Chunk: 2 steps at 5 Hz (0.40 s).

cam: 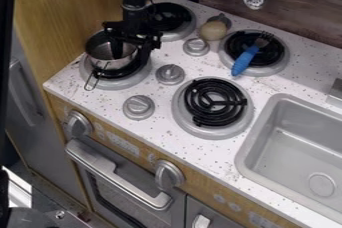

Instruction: Put the silver pot on the lower right burner

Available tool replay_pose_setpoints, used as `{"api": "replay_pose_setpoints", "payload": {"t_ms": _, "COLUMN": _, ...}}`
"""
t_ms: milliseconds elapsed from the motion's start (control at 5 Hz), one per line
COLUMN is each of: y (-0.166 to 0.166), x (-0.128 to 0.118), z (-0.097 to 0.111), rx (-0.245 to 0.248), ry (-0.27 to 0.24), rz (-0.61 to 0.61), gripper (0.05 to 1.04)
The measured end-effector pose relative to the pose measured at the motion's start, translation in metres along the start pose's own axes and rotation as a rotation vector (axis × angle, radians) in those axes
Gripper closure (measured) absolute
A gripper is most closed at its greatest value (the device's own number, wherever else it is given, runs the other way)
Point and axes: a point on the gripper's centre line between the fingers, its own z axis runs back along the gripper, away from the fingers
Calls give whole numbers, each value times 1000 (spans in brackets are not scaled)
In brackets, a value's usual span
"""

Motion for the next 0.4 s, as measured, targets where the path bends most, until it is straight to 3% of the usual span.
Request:
{"api": "replay_pose_setpoints", "payload": {"t_ms": 200, "y": -2, "x": 0, "z": -3, "rx": 16, "ry": -21, "rz": -30, "gripper": 663}}
{"api": "replay_pose_setpoints", "payload": {"t_ms": 400, "y": -6, "x": -5, "z": 2, "rx": 33, "ry": -46, "rz": -59, "gripper": 895}}
